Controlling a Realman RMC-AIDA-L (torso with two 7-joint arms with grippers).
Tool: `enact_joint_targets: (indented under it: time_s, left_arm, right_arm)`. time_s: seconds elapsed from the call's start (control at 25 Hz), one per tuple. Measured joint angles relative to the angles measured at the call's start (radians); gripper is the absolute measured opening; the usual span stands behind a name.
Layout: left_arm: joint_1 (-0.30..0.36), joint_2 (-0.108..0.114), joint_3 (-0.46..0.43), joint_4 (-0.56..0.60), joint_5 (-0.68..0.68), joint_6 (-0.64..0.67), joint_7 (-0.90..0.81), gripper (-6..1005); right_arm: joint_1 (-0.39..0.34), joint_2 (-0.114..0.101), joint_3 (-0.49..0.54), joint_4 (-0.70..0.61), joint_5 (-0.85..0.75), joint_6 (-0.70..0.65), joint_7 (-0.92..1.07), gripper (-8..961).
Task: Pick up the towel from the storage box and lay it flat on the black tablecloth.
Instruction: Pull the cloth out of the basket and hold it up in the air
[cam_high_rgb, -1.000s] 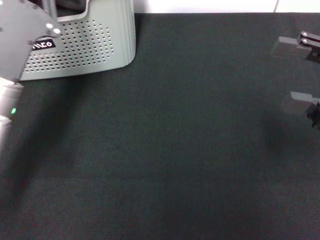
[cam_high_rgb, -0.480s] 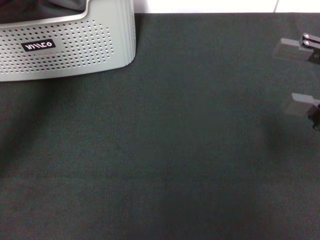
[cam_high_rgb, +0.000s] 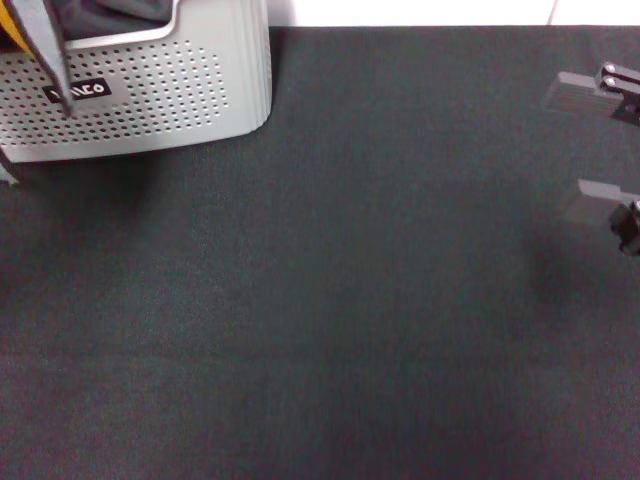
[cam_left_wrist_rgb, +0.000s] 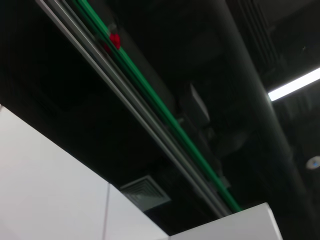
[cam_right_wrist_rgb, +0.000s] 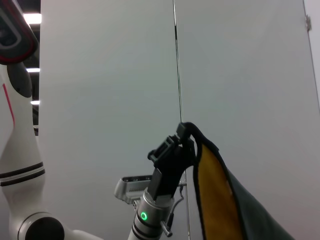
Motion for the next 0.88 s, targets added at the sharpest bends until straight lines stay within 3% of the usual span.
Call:
enact_joint_targets:
  time_s: [0.32,0.88]
  left_arm:
    - [-0.010,0.007,0.002,0.095,-0.015,0.002,-0.162,26]
    - [-0.012,0.007,0.074,0.173,-0.095,0.004,-0.234,24]
  right_arm:
    - [0.008,0.003,0.000,0.006,0.000,0.003,-0.011,759]
    - [0.045,0.008,-0.013,0.065,0.001,-0.003,-0.026,757]
